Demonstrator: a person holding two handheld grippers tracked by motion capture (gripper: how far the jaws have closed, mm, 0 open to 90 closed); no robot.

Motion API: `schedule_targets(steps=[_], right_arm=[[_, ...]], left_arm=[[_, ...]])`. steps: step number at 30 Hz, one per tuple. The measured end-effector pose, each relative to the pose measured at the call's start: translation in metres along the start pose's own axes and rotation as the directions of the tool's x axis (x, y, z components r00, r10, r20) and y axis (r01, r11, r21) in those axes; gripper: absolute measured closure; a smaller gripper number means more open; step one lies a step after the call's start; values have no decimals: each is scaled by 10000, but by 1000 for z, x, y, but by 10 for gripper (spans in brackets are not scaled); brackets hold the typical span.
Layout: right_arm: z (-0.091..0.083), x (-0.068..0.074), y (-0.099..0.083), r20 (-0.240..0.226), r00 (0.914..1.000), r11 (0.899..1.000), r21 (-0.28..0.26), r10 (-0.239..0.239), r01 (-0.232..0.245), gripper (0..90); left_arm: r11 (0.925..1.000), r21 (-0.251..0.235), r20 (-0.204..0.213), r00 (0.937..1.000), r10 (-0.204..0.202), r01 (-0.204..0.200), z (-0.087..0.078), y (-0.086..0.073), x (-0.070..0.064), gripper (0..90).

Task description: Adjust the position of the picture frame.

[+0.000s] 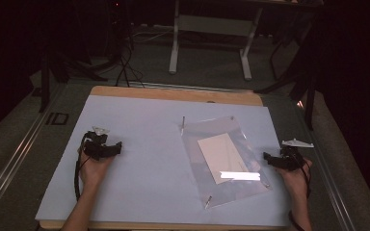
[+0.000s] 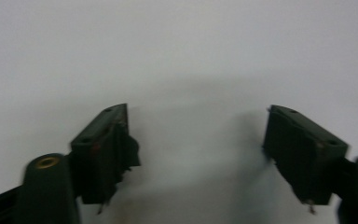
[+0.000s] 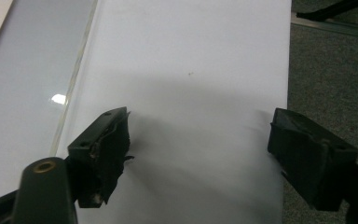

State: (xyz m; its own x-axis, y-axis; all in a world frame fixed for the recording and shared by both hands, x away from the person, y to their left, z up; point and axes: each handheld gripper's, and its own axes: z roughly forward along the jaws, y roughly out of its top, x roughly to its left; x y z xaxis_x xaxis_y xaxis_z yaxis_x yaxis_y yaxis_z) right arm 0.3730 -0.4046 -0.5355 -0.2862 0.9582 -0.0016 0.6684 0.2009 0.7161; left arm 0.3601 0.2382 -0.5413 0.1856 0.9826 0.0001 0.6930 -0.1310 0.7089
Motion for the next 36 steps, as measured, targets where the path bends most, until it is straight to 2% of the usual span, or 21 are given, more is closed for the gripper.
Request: schedule_targets(steps=[3, 4, 6, 10, 13, 15, 16, 17, 19, 25, 29, 30, 32, 35, 36], right_arm=[[-1, 0, 0, -2, 10000, 10000, -71, 44, -44, 256], [-2, -1, -1, 28, 10000, 9999, -127, 38, -38, 303], [-3, -1, -1, -54, 10000, 9998, -197, 28, -29, 335], [-4, 0, -1, -75, 10000, 9997, -228, -33, 31, 335], [-4, 0, 0, -102, 9999, 9997, -250, -37, 35, 352], [-4, 0, 0, -190, 9998, 9995, -317, 4, -10, 356], [-5, 0, 1, -204, 9998, 9992, -389, -6, -2, 381], [-5, 0, 1, -204, 9998, 9992, -389, -6, -2, 381], [-6, 1, 1, -233, 9997, 9987, -508, 2, -13, 398], [-7, 6, 3, -437, 9988, 9978, -645, -208, 180, 458], [-5, 12, 5, -538, 9976, 9967, -718, -427, 388, 488], [-4, 14, 6, -637, 9966, 9959, -768, -528, 478, 503], [-4, 17, 8, -687, 9960, 9951, -851, -570, 511, 514], [-3, 23, 12, -775, 9941, 9929, -979, -755, 678, 527], [-1, 30, 18, -852, 9907, 9896, -1072, -1057, 963, 537]], left_arm=[[10000, 4, 15, 10000, 63, -63, -1, 0, 0, 283], [9999, -1, -13, 9999, 148, -148, -2, 0, -1, 306], [9992, -86, -39, 9992, 387, -387, -3, 1, -5, 308], [9984, -282, 108, 9987, 499, -495, -6, 2, -9, 315], [9982, -346, 171, 9986, 493, -487, -7, 3, -10, 321], [9982, -417, 327, 9985, 438, -424, -9, 3, -10, 332], [9983, -478, 582, 9976, 375, -348, -10, 3, -11, 337], [9983, -478, 582, 9976, 375, -348, -10, 3, -11, 347], [9977, -577, 801, 9960, 402, -356, -12, 4, -13, 353], [9945, -766, 1140, 9903, 797, -713, -14, 5, -23, 362], [9912, -920, 1399, 9843, 1078, -955, -16, 5, -32, 366], [9896, -1011, 1567, 9806, 1178, -1027, -17, 6, -36, 366], [9874, -1145, 1644, 9782, 1270, -1089, -17, 7, -37, 370], [9883, -1227, 1846, 9764, 1123, -905, -18, 8, -37, 372], [9869, -1315, 1842, 9760, 1165, -930, -20, 8, -37, 372]])
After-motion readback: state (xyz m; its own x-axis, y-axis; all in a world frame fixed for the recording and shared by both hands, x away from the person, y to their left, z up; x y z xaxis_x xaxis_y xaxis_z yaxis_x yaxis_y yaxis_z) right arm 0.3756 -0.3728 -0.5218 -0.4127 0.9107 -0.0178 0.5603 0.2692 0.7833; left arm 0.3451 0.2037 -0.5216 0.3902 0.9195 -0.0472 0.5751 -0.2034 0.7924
